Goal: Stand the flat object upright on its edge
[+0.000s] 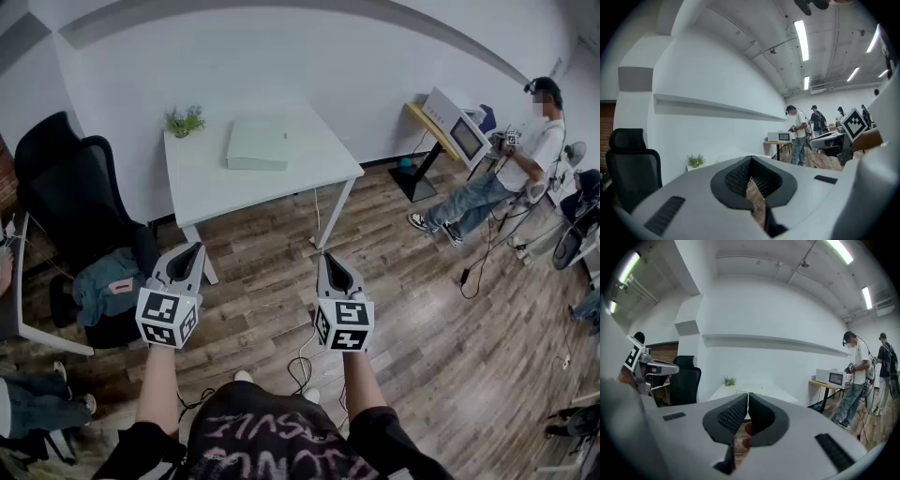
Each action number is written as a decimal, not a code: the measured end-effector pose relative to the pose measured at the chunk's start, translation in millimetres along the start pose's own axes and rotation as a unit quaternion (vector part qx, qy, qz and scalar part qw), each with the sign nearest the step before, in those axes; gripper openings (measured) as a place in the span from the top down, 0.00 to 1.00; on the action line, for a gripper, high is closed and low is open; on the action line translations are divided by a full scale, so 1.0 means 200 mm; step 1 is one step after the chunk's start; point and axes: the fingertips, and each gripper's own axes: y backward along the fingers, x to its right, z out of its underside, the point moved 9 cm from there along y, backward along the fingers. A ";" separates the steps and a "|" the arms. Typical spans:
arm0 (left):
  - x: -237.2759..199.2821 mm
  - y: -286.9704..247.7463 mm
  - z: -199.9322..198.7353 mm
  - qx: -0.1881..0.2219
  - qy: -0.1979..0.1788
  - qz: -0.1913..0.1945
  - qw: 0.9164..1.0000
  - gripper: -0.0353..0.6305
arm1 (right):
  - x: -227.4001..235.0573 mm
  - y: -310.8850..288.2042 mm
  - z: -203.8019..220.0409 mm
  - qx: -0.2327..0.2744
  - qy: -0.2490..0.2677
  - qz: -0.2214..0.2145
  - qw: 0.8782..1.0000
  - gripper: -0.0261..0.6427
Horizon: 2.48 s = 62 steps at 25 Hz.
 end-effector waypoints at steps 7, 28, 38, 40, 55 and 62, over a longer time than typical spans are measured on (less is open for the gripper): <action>-0.01 0.01 0.02 0.000 -0.002 0.005 1.000 0.93 | -0.02 0.01 0.01 -0.002 -0.001 0.004 1.000 0.92; -0.25 0.02 0.08 0.010 0.006 0.030 1.000 0.93 | -0.17 -0.05 -0.02 -0.014 0.011 0.048 0.999 0.92; -0.28 -0.08 0.10 0.010 0.014 0.038 0.999 0.93 | -0.14 -0.13 -0.01 -0.017 0.020 0.054 0.998 0.92; -0.28 -0.11 0.10 0.008 0.012 0.036 0.999 0.93 | -0.11 -0.17 -0.01 -0.017 0.020 0.052 0.998 0.92; -0.40 -0.57 0.12 -0.023 0.008 0.013 1.000 0.93 | 0.11 -0.65 0.03 -0.032 0.020 0.031 0.999 0.92; -0.39 -0.94 0.11 -0.045 0.003 0.013 0.999 0.93 | 0.36 -0.95 0.04 -0.046 0.012 0.020 0.999 0.92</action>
